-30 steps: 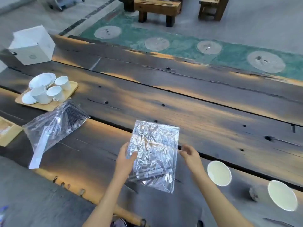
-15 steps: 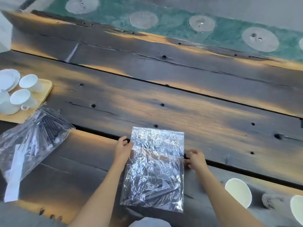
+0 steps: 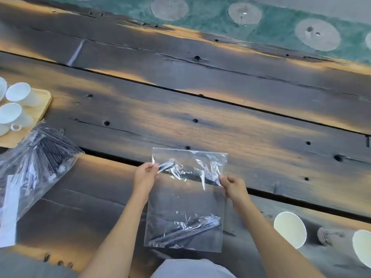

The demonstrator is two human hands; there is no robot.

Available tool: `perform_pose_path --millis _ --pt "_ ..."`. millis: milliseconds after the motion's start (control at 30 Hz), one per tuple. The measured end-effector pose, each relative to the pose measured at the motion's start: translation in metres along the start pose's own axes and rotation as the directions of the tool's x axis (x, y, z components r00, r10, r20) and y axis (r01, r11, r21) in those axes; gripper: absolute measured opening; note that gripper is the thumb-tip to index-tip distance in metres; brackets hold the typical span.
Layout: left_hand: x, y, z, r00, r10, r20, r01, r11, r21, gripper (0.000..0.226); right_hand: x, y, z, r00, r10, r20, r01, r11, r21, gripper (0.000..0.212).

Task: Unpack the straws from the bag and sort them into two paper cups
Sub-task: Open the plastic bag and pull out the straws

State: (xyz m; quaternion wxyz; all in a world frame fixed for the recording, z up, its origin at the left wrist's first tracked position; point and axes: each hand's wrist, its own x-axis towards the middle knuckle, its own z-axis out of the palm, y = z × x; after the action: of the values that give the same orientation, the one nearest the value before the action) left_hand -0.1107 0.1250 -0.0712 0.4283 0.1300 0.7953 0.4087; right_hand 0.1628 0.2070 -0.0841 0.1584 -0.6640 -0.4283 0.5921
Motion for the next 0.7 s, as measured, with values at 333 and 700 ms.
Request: perform_pose_path --millis 333,700 --pt "-0.118 0.014 -0.018 0.984 0.167 0.068 -0.156 0.978 -0.137 0.019 -0.115 0.003 -0.048 0.976 -0.21 0.055 0.191 0.952 0.24 0.011" --pt "-0.254 0.026 0.024 0.955 0.217 0.2 -0.192 0.972 -0.136 0.027 -0.211 0.019 -0.151 0.879 -0.465 -0.107 0.467 0.79 0.398 0.056"
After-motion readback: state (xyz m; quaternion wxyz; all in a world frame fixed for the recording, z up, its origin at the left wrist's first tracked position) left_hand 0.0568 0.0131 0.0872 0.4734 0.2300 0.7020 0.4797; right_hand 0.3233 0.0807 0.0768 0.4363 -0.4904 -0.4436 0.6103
